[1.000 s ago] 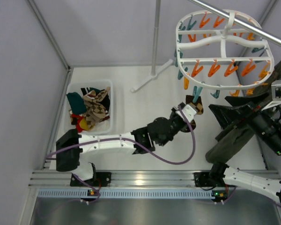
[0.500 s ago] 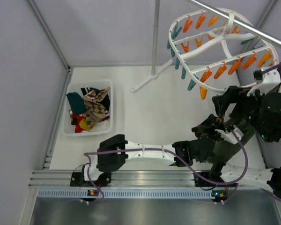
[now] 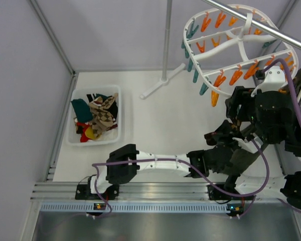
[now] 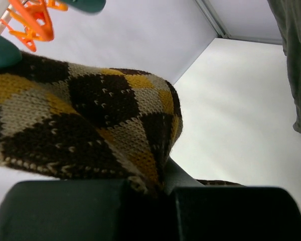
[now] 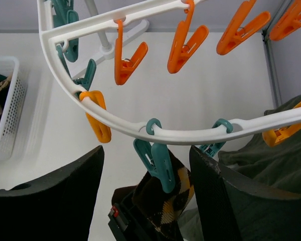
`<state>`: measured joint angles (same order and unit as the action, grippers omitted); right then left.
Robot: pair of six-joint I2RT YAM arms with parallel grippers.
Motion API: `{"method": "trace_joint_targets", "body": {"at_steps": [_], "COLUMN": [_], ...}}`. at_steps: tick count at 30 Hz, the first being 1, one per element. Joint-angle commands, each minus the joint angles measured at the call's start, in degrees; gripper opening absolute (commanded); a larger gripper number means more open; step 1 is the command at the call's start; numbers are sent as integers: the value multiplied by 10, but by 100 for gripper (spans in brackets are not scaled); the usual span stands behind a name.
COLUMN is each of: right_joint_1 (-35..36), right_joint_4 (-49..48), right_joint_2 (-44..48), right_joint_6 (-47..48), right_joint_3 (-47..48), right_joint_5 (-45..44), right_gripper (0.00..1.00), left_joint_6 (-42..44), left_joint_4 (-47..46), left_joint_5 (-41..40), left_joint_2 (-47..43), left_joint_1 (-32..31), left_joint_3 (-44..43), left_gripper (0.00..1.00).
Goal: Remove the socks clipped to the hanger
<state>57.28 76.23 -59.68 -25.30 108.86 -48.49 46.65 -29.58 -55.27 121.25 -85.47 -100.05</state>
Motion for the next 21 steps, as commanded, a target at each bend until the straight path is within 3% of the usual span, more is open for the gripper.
{"method": "trace_joint_targets", "body": {"at_steps": [1,21], "right_joint_1": [6,6], "right_joint_4": [96,96], "right_joint_2": [-8,-4], "right_joint_6": [7,19], "right_joint_3": [7,-91], "right_joint_5": [-13,-110], "right_gripper": [65,63], "left_joint_6": [13,-5], "left_joint_4": [-25,-24], "left_joint_5": [-5,3], "left_joint_2": [16,7], "left_joint_1": [3,18], "left_joint_3": [-33,-30], "left_gripper": [0,0]}}
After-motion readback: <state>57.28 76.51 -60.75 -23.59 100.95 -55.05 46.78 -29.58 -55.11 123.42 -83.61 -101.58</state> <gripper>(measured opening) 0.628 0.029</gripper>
